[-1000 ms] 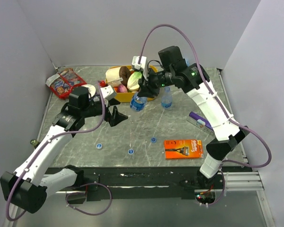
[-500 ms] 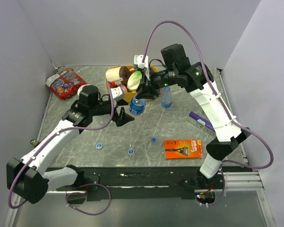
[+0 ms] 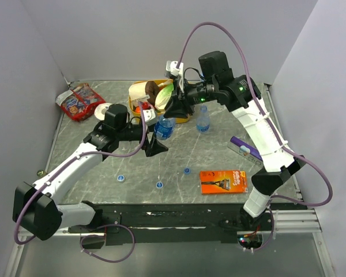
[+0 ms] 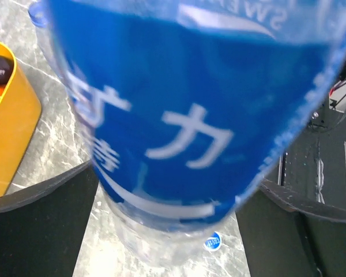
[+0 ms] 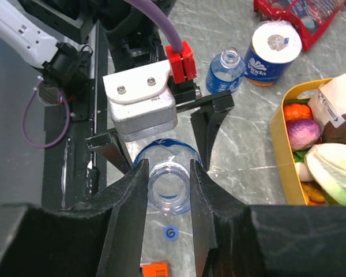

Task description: Screw on the bottle caps

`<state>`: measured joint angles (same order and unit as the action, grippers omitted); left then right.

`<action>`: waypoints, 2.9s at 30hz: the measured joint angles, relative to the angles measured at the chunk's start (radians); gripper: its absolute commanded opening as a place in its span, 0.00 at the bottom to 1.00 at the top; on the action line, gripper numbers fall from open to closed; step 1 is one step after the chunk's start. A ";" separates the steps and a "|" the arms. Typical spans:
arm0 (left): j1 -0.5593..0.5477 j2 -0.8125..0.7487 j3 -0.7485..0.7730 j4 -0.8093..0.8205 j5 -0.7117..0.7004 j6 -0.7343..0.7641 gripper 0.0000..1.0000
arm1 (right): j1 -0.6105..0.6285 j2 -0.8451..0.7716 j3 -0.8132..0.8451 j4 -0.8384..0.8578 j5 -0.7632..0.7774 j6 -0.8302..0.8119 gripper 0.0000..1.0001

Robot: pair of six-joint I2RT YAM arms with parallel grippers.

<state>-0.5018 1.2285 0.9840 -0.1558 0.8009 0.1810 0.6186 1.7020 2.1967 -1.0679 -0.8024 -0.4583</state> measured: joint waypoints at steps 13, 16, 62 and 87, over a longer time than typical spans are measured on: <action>0.000 0.012 0.000 0.022 0.026 0.011 0.56 | -0.001 0.000 -0.025 0.026 -0.002 0.024 0.74; 0.000 0.002 -0.008 0.017 0.020 0.017 0.42 | -0.002 -0.001 -0.019 0.027 0.030 0.045 1.00; 0.403 -0.425 -0.081 -0.051 -0.219 -0.205 0.08 | 0.427 0.264 -0.742 0.174 0.342 -1.103 0.59; 0.410 -0.423 -0.114 -0.043 -0.210 -0.227 0.06 | 0.445 0.288 -0.765 0.186 0.323 -1.072 0.48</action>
<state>-0.0917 0.8051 0.8696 -0.1993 0.5907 -0.0456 1.0637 1.9903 1.4315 -0.8822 -0.4789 -1.5299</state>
